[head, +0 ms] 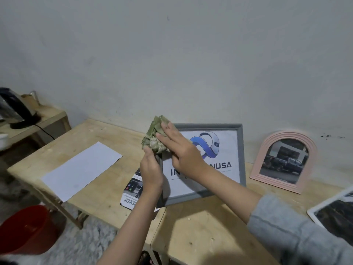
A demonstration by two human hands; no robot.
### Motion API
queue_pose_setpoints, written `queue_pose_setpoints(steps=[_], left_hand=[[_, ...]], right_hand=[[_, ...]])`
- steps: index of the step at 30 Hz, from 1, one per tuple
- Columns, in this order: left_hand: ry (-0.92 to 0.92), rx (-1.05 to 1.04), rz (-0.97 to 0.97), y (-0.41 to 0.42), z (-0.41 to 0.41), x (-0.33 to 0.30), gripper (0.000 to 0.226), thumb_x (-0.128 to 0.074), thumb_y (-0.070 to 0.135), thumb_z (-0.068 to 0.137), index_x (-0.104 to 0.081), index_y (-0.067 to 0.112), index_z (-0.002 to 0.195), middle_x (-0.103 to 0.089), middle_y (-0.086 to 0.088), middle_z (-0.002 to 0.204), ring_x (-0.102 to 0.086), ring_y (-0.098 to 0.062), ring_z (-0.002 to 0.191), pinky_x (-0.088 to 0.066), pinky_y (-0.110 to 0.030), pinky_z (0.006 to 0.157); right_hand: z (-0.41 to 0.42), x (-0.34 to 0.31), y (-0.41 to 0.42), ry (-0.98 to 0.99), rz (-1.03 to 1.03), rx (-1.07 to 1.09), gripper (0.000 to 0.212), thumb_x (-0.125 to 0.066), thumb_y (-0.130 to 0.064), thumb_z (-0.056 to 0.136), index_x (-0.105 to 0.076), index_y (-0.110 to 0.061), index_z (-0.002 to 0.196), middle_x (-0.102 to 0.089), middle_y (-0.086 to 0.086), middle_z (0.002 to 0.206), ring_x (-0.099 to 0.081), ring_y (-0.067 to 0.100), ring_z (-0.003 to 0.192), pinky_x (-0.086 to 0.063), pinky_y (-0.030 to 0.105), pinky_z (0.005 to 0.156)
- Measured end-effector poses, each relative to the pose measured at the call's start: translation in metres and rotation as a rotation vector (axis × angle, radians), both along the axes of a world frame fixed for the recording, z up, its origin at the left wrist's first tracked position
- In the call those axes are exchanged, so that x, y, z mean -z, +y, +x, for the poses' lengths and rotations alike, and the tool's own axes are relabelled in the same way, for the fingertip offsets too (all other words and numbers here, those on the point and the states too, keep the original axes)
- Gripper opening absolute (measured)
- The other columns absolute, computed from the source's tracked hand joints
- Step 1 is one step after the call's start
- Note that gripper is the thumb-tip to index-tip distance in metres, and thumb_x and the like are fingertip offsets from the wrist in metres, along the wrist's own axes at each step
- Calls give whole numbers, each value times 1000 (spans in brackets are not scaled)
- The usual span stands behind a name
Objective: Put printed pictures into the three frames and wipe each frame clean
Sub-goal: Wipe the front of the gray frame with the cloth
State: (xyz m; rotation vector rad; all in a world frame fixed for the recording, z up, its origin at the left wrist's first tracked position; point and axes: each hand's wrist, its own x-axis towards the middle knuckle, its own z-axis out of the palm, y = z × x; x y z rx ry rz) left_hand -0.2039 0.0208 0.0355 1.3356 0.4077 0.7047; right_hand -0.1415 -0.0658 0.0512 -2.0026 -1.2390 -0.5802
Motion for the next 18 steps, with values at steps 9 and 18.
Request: queue_pose_setpoints(steps=[9, 18], left_hand=[[-67, 241, -459, 13, 0, 0, 83, -8, 69, 91, -67, 11, 102, -75, -1, 92, -69, -13, 92, -53, -25, 82], [168, 297, -610, 20, -9, 21, 56, -54, 67, 77, -58, 11, 71, -59, -12, 71, -61, -27, 68, -49, -35, 70]], right_hand=[[-27, 35, -7, 14, -149, -40, 67, -29, 5, 66, -55, -5, 127, -43, 15, 144, -35, 25, 136, -23, 38, 114], [-37, 60, -20, 254, -229, -134, 66, -37, 13, 58, -64, -4, 115, -54, 8, 136, -47, 19, 129, -17, 42, 111]])
